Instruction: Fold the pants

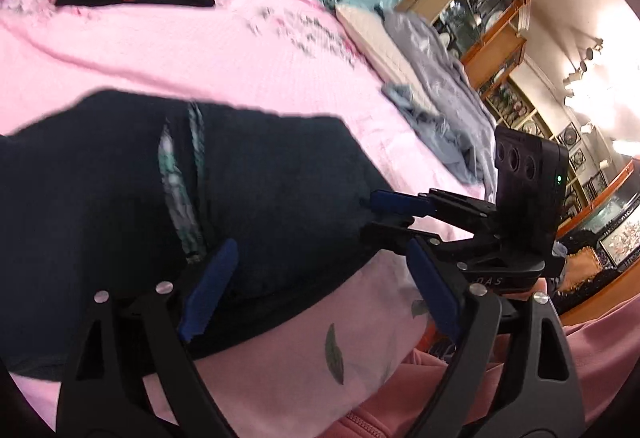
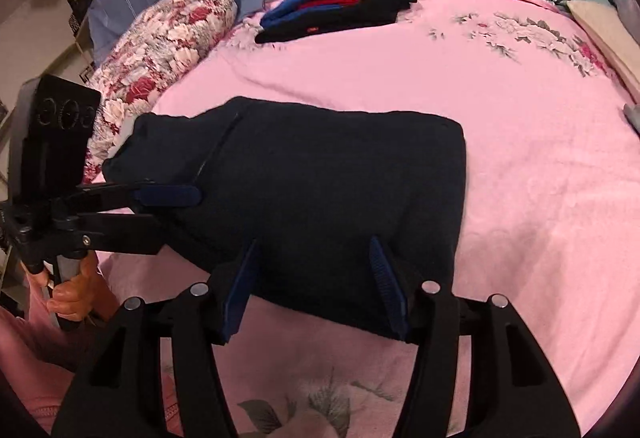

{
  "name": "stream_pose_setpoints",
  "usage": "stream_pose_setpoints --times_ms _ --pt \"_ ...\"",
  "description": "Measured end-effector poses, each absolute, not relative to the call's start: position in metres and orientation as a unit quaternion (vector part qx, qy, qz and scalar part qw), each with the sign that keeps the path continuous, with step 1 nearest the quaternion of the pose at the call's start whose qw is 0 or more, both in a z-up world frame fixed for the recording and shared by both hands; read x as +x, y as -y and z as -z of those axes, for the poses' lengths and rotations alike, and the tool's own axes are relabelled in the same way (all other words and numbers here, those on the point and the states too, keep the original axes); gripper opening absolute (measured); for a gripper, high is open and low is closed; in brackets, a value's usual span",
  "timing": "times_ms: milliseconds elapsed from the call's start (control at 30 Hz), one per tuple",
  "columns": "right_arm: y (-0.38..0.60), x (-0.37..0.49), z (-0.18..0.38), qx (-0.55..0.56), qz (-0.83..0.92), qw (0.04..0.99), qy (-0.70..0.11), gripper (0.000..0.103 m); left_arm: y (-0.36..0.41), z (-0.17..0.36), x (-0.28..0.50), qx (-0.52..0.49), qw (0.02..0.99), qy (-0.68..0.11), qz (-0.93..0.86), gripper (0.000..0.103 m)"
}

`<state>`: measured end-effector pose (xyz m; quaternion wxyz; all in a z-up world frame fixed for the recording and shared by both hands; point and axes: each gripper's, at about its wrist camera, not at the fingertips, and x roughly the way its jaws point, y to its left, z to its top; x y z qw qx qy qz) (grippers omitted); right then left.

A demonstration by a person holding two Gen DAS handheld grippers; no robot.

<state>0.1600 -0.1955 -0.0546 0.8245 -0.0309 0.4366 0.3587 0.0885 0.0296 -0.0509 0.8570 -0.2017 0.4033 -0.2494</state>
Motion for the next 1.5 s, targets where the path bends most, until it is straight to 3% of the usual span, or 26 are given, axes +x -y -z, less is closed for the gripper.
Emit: stream_pose_setpoints --times_ms 133,433,667,1033,1400,1500 --pt "0.179 0.149 0.030 -0.025 -0.387 0.837 -0.387 0.059 -0.072 0.027 0.066 -0.195 0.899 -0.357 0.164 0.099" --pt "0.063 0.111 0.026 -0.138 -0.483 0.790 -0.351 0.059 -0.216 0.033 0.009 -0.275 0.885 -0.367 -0.079 0.100" --pt "-0.036 0.063 0.018 -0.245 -0.563 0.740 -0.274 0.059 -0.294 0.043 -0.034 -0.345 0.852 -0.356 -0.170 0.101" --pt "-0.163 0.068 0.049 -0.319 -0.557 0.702 -0.309 0.059 -0.322 0.058 -0.037 -0.366 0.841 -0.367 -0.156 0.101" --pt "-0.177 0.071 0.073 -0.327 -0.548 0.698 -0.324 0.060 -0.328 0.072 -0.009 -0.370 0.835 -0.384 -0.139 0.101" --pt "-0.174 0.074 0.072 -0.321 -0.536 0.711 -0.321 0.041 -0.327 0.074 -0.004 -0.370 0.832 -0.389 -0.138 0.101"
